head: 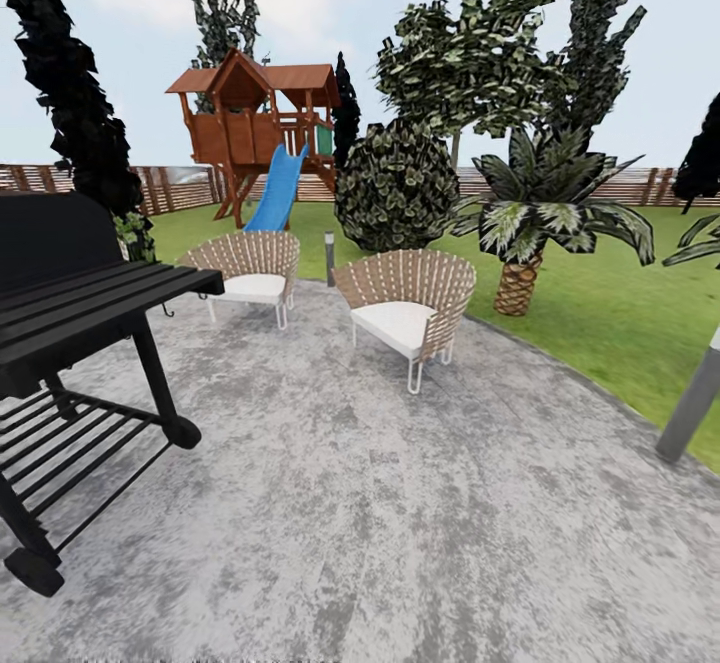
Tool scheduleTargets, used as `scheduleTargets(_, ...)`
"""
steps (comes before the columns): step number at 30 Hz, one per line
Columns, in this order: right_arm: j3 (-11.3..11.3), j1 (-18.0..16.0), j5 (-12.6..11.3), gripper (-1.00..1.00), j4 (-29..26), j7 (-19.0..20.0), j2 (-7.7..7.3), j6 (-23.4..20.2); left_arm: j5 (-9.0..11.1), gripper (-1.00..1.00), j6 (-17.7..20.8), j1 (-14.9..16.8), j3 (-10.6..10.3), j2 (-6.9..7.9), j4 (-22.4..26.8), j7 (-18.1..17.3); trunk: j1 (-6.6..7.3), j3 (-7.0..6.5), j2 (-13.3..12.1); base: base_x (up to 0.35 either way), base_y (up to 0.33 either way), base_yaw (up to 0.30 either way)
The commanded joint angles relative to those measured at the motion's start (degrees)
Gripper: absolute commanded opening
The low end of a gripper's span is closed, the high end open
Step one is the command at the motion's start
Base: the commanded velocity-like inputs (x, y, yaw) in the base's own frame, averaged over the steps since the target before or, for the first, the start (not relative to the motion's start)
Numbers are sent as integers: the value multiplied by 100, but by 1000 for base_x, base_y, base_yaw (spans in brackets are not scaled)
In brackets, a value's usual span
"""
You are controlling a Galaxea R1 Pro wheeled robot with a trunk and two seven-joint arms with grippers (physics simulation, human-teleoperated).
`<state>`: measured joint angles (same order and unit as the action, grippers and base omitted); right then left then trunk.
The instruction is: Pick up the pesticide atomizer in the garden and spray insectifuge to fully cover both potted plants in the garden.
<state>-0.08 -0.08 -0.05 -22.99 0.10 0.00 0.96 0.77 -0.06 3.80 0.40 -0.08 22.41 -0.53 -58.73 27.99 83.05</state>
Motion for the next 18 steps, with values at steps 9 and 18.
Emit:
scheduleTargets(9, 0, -1, 3, 100, -2, 0, 0, 14, 22, 100, -2, 2, 7, -1, 0, -1, 0, 40, 3, 0, 0, 259)
scheduleTargets(18, 0, -1, 5, 100, 3, 1, 0, 13, 19, 100, -2, 4, 4, -1, 15, -7, 0, 75, 3, 0, 0, 259)
